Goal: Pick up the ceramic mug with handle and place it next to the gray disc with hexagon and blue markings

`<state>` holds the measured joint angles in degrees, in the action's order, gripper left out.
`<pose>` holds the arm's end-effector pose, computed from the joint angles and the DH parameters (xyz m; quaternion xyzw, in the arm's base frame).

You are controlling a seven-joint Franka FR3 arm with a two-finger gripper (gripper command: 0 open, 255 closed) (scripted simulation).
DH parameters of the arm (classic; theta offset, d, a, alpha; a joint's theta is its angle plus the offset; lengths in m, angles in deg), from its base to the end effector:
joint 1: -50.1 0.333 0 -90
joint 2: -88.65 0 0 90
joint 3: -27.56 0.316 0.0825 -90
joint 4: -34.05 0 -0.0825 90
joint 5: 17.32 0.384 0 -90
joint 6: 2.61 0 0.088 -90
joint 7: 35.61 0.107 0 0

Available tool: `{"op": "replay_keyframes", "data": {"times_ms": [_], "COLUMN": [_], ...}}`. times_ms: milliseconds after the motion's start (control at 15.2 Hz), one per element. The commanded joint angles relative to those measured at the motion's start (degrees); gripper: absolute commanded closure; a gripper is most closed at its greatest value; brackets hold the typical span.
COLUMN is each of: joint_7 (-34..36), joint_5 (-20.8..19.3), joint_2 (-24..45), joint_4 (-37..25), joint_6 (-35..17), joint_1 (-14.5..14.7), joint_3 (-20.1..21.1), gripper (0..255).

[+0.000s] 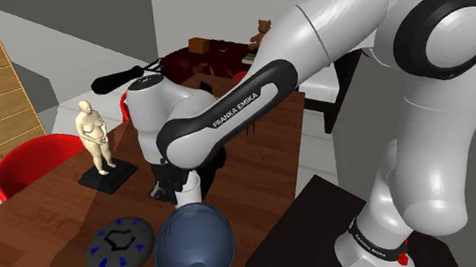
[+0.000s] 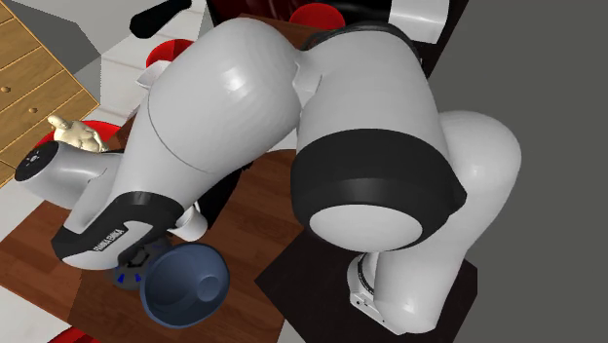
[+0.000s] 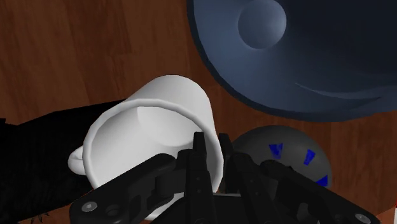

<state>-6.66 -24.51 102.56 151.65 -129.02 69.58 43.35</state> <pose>0.4753 0.3267 0.3178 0.9949 0.0916 -0.0243 0.0343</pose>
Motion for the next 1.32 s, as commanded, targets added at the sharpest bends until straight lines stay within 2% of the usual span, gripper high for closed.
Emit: {"op": "replay_keyframes", "data": {"times_ms": [0,1056,1254], "joint_7": [0.3,3.2,3.3], "joint_5": [-0.4,-4.3,-4.5], "joint_2": [0.9,9.7,10.3], "joint_4": [0.5,2.1,2.1], "joint_6": [-1.4,-11.4,-11.9], "joint_1": [0.1,1.3,1.4], "joint_3": [-0.1,-1.8,-2.0], "gripper": [255,255,255]}}
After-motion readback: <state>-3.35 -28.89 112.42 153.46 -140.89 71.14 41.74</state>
